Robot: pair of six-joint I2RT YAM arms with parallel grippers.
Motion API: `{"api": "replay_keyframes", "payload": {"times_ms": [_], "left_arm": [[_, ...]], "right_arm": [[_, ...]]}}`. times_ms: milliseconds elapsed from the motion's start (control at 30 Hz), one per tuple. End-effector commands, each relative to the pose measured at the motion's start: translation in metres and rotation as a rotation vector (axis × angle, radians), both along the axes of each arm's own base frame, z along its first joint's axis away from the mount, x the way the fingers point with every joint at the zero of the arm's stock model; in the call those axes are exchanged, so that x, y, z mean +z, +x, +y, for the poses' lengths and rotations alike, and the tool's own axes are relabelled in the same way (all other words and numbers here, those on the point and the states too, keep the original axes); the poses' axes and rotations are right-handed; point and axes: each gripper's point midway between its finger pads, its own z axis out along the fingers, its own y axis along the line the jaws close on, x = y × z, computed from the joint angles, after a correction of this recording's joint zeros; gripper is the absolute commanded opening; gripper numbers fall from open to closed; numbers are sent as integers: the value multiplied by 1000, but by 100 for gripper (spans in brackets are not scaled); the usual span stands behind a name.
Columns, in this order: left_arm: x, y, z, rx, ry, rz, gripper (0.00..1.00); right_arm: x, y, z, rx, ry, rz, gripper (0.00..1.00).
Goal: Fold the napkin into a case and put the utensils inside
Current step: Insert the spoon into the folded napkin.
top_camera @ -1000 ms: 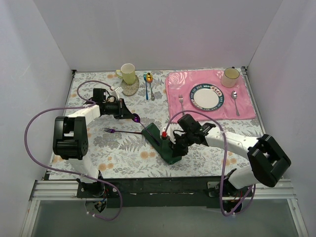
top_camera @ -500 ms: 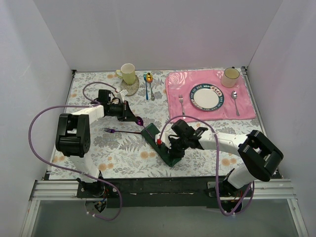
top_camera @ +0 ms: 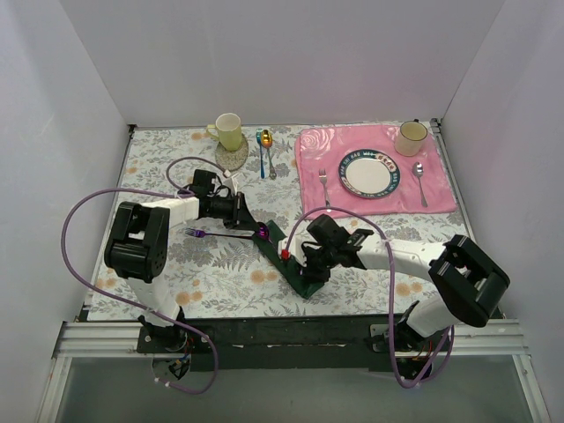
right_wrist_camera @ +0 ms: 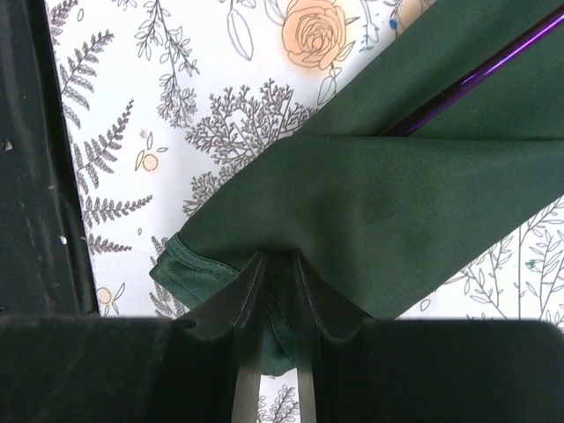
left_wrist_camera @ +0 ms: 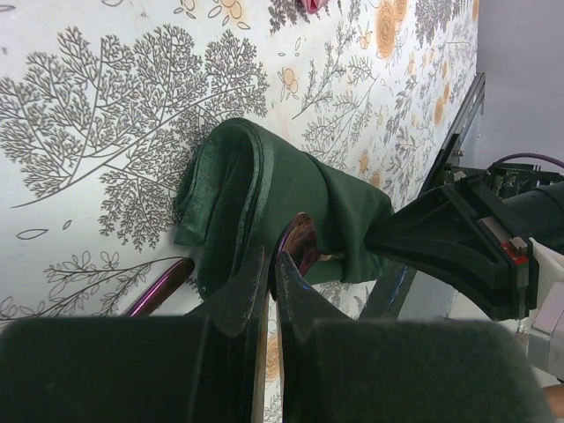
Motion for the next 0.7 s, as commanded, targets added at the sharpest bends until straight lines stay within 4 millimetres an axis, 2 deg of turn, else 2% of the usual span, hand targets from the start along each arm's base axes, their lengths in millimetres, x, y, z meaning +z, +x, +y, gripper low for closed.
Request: {"api": "replay_keyframes", "payload": {"times_ms": [0, 200, 533, 633, 667], "left_arm": [[7, -3, -8, -12, -16, -29, 0], [5, -20, -19, -45, -8, -17, 0], [-7, -44, -19, -49, 16, 29, 0], [-2, -40, -17, -40, 24, 7, 12], [1, -38, -16, -40, 27, -1, 24]], "right_arm": [[7, -2, -1, -6, 9, -13, 25], [4, -2, 2, -7, 3, -5, 25], [4, 0, 4, -6, 1, -12, 26], [3, 0, 3, -9, -4, -16, 26], [6, 1, 3, -9, 2, -20, 27]]}}
